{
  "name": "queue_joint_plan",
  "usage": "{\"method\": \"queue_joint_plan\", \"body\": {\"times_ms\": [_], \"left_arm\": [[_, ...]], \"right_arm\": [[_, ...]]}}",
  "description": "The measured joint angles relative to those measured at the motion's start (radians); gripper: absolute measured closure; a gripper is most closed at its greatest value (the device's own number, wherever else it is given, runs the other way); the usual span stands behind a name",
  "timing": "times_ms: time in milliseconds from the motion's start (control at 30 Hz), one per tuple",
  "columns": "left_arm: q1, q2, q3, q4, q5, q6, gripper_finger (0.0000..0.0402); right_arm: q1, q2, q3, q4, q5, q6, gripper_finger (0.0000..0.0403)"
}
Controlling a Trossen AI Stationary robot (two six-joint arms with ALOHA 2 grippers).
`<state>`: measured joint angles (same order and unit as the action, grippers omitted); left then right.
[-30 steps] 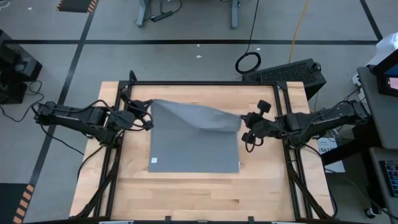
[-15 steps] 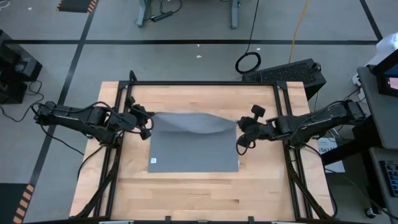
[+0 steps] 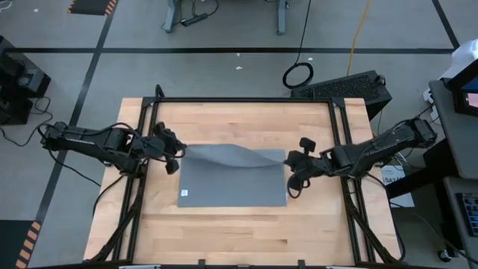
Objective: Roll towel
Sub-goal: Roll the gray towel
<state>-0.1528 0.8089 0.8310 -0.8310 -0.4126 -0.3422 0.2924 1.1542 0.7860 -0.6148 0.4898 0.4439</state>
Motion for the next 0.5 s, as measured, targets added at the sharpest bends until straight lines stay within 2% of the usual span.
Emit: {"method": "queue_joint_plan", "body": {"times_ms": [100,167,500], "left_arm": [[0.000,0.000,0.000,0.000,0.090,-0.037,0.0400],[0.000,0.000,0.000,-0.003,0.112,-0.045,0.0400],[0.000,0.000,0.000,-0.059,0.136,-0.071,0.0400]], "right_arm": [[0.025,0.000,0.000,-0.001,-0.034,0.033,0.0403],[0.039,0.000,0.000,-0.002,-0.056,0.065,0.0403],[0.099,0.063,0.000,0.000,-0.055,0.143,0.0403]]}}
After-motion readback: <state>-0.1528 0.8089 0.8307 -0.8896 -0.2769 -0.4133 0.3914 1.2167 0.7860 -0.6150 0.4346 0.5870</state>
